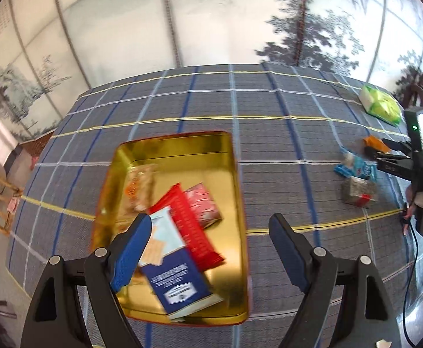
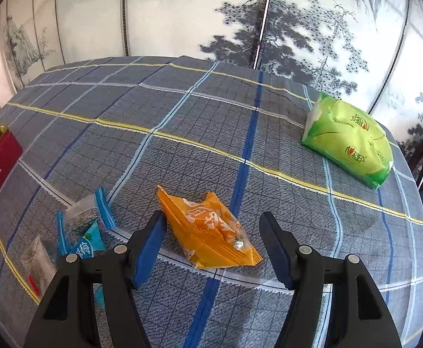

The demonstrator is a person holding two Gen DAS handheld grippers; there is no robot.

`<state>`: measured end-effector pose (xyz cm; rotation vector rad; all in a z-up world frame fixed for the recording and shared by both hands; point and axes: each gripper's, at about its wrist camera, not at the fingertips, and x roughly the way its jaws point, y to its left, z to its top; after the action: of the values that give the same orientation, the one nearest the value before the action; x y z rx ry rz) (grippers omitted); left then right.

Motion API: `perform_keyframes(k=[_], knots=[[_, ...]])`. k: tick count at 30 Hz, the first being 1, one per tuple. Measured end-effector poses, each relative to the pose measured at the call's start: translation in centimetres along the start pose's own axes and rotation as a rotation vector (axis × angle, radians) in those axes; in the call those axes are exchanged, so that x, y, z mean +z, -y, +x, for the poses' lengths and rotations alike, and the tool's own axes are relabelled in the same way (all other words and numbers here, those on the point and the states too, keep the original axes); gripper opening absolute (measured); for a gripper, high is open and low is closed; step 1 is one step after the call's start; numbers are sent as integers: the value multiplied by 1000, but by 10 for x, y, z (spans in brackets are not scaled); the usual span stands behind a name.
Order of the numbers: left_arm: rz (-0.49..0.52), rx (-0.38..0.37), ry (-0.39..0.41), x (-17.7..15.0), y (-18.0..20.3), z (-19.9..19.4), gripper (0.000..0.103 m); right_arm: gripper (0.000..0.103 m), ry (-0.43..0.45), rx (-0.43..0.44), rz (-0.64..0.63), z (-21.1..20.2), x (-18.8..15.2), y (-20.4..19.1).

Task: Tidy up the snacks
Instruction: 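Grasp the orange chip bag with the right gripper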

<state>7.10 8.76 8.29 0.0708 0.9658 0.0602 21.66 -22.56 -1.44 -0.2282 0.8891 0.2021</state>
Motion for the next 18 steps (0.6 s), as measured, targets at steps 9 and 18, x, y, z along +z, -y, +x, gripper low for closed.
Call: perform_keyframes(k=[9,18], knots=[[118,-50,3,8,60,19,80,50,9,-10,73,1,-6,6],[222,-178,45,4,120,31,80,48,-20,-93,187,-32,-47,19]])
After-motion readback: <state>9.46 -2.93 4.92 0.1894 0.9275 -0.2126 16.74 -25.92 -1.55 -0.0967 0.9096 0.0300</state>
